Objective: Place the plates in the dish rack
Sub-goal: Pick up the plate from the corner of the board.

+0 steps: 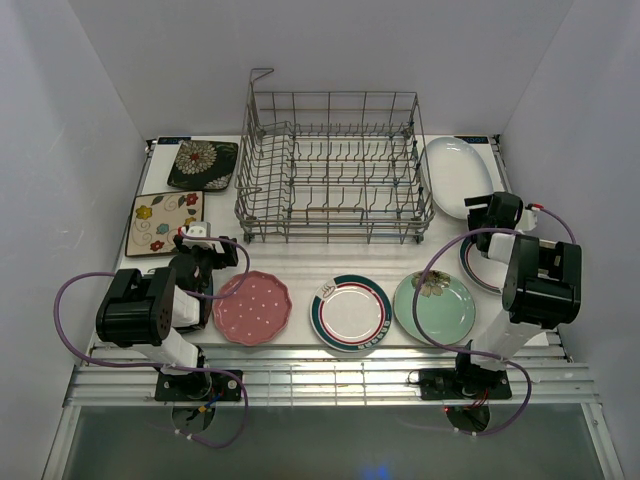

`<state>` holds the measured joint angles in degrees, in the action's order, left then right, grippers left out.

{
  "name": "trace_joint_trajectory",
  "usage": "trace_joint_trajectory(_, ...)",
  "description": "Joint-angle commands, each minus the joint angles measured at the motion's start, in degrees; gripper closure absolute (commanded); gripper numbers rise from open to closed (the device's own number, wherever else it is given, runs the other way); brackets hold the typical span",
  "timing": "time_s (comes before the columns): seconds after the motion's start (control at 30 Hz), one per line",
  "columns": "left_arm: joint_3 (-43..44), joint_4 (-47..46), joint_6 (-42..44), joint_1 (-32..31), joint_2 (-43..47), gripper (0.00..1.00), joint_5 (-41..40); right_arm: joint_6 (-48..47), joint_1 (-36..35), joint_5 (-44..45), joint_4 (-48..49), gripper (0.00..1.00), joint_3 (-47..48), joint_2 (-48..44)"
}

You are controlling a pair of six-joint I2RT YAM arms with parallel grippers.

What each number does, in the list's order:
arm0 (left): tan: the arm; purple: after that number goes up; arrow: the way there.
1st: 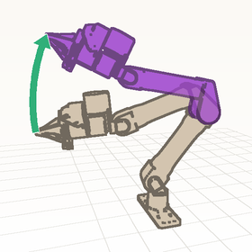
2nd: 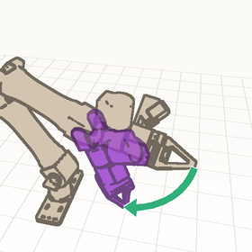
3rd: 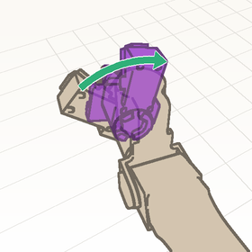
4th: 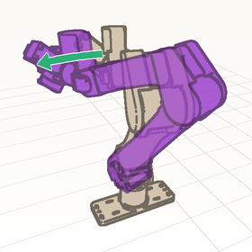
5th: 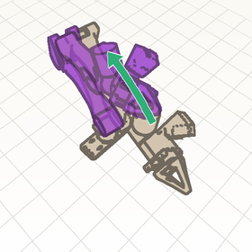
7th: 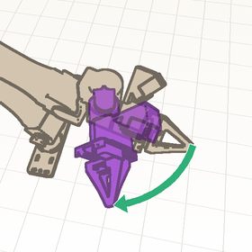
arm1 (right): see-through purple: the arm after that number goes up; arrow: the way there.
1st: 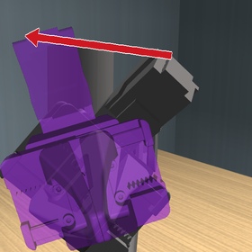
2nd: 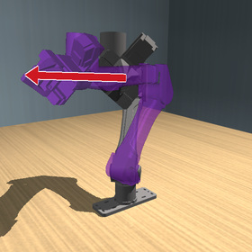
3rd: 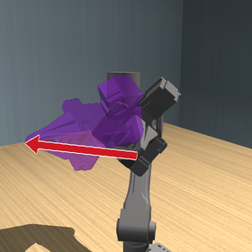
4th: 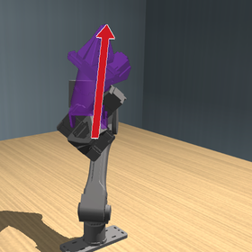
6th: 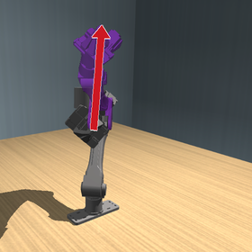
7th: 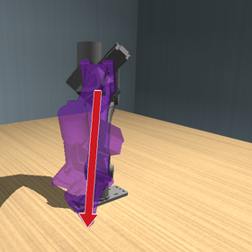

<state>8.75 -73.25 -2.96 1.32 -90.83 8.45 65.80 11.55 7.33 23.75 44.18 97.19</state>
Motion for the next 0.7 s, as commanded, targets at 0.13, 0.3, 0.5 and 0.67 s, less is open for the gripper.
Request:
trace_joint_trajectory(0.13, 0.9, -0.1, 0.2, -0.1, 0.6, 0.02, 1.0, -0.6, 0.2, 1.6, 2.2, 0.22, -0.8, -4.2)
trace_joint_trajectory(0.3, 0.9, -0.1, 0.2, -0.1, 0.5, 0.02, 1.0, -1.6, 0.2, 2.5, -0.5, 0.2, -4.9, -10.9)
trace_joint_trajectory(0.5, 1.0, -0.1, 0.2, 0.0, 0.5, 0.02, 1.0, -3.7, 0.2, 2.8, -7.3, 0.15, -9.3, -19.9)
trace_joint_trajectory(0.67, 1.0, -0.1, 0.2, 0.0, 0.5, 0.02, 1.0, -7.1, 0.2, 3.3, -20.2, 0.12, -9.4, -26.3)
